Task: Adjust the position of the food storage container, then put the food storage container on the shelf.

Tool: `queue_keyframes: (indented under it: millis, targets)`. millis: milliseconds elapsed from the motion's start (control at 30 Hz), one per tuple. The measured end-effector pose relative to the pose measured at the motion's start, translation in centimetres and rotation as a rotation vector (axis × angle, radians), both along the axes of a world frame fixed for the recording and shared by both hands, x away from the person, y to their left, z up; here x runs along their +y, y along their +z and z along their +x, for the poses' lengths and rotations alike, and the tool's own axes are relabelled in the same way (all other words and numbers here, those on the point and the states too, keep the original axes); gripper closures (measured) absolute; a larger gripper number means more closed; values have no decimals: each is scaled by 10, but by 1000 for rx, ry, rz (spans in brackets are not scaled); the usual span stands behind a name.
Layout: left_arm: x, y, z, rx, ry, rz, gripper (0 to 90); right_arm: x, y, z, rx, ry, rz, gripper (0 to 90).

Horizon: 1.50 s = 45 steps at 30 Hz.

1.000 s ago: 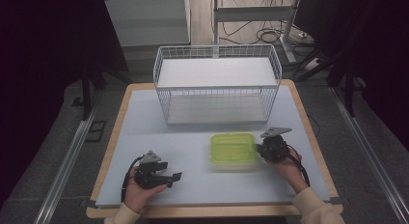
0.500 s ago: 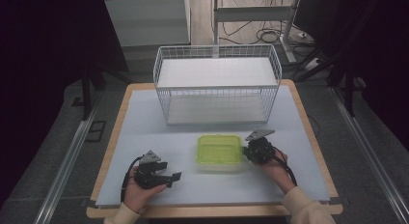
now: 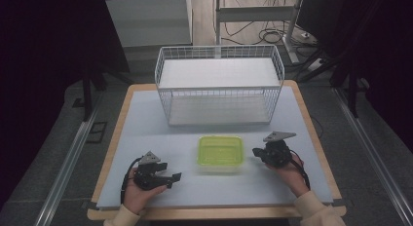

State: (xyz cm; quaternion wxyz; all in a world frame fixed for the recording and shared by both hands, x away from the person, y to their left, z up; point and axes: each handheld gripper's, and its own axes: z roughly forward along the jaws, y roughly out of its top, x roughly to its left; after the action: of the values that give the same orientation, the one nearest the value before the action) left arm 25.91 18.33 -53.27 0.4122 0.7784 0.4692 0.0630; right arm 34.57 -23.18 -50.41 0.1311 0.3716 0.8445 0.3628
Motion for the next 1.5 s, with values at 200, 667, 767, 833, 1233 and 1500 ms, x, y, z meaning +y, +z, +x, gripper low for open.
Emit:
queue_keyframes:
  millis: [200,667,767,833,1233,1500]
  targets:
    - [0,0,1,1,6,0,240,-22,4,-18,7,-6,39,890]
    - [2,7,2,-10,23,-21,242,-33,6,-23,50,-9,155,463]
    - [0,13,4,-18,25,-44,242,-36,9,-24,55,-25,199,389]
    - [-3,16,6,-19,23,-57,246,-37,9,-24,58,-26,209,378]
    - [-17,29,31,58,21,-189,279,-24,14,-21,130,3,278,322]
    - [-23,27,54,125,38,-257,314,-11,14,-9,181,-13,336,379]
